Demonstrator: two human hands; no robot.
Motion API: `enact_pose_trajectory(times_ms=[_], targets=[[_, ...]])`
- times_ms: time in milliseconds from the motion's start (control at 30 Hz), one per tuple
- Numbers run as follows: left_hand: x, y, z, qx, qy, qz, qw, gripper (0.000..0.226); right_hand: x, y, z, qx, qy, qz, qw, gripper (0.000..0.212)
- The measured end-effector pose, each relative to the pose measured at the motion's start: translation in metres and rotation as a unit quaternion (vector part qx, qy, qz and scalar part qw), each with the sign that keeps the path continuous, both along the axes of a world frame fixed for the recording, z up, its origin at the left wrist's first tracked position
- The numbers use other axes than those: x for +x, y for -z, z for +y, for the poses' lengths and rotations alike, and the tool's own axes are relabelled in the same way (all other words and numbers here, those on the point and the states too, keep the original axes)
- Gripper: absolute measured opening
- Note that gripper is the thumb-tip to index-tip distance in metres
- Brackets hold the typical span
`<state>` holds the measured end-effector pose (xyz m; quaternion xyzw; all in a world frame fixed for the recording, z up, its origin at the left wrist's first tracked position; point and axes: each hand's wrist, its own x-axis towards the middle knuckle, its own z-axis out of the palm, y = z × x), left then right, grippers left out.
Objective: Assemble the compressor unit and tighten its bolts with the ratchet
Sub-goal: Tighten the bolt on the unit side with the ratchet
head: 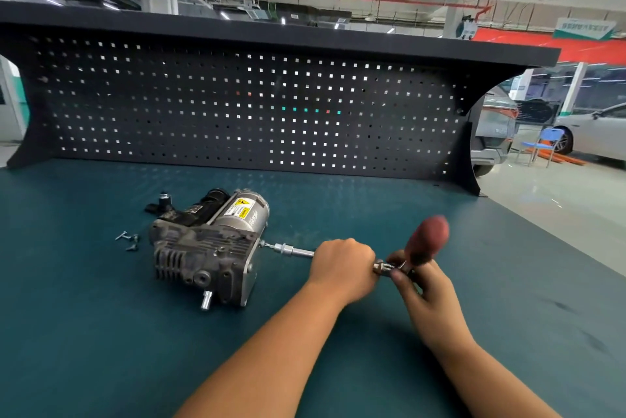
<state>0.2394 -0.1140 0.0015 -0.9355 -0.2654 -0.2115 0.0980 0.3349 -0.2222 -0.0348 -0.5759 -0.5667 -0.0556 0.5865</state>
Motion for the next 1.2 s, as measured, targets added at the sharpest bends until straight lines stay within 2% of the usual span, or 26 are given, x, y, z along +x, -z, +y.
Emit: enact_pose_trajectory(times_ms=[67,133,233,300,367,433,467,600,667,800,900,967,1067,1200], targets=[[-0.001,0.002,-0.002,0.003,0.000,-0.018,1.000,0.025,-0.001,0.000,0.003,-0.006,0.011,0.041,0.999,0.019],[-0.001,0.007,-0.005,0.011,0.000,-0.023,1.000,0.024,-0.004,-0.004,0.013,-0.048,0.039,0.133,0.989,0.012],[0.002,0.013,-0.008,0.012,-0.007,-0.015,1.000,0.027,-0.004,-0.011,0.031,-0.131,0.099,0.267,0.950,0.035],[0.003,0.012,-0.006,0.005,-0.013,0.003,1.000,0.025,-0.004,-0.013,0.036,-0.178,0.097,0.309,0.929,0.038],[0.003,0.008,-0.002,0.003,-0.005,0.015,1.000,0.025,-0.001,-0.010,0.032,-0.148,0.072,0.297,0.941,0.033],[0.003,0.003,-0.001,-0.001,0.006,0.022,1.000,0.025,0.001,-0.007,0.023,-0.061,0.035,0.239,0.968,0.014],[0.003,-0.001,0.000,-0.005,0.008,0.023,1.000,0.026,0.000,-0.005,0.019,-0.022,0.017,0.207,0.978,0.012],[0.003,-0.011,0.004,-0.023,0.013,-0.008,1.000,0.023,-0.003,0.000,0.017,0.054,0.013,0.076,0.996,0.037],[0.001,-0.008,0.004,-0.027,0.017,-0.038,0.999,0.019,-0.003,0.002,0.019,0.058,0.015,0.105,0.993,0.045],[-0.001,0.006,-0.002,0.003,0.016,-0.073,0.997,0.018,-0.002,-0.010,0.026,-0.004,0.057,0.186,0.981,0.016],[0.000,0.009,-0.002,0.013,-0.001,-0.054,0.998,0.022,0.005,-0.014,0.028,-0.102,0.047,0.277,0.954,0.041],[-0.001,0.006,0.000,0.008,-0.001,-0.036,0.999,0.025,0.008,-0.013,0.023,-0.145,0.040,0.276,0.949,0.042],[-0.004,-0.001,0.002,-0.009,0.013,-0.015,1.000,0.025,0.007,-0.009,0.014,-0.077,0.020,0.256,0.963,0.032],[-0.008,-0.011,0.003,-0.034,0.012,0.014,0.999,0.019,-0.007,-0.007,0.016,0.058,0.042,0.098,0.993,0.017]])
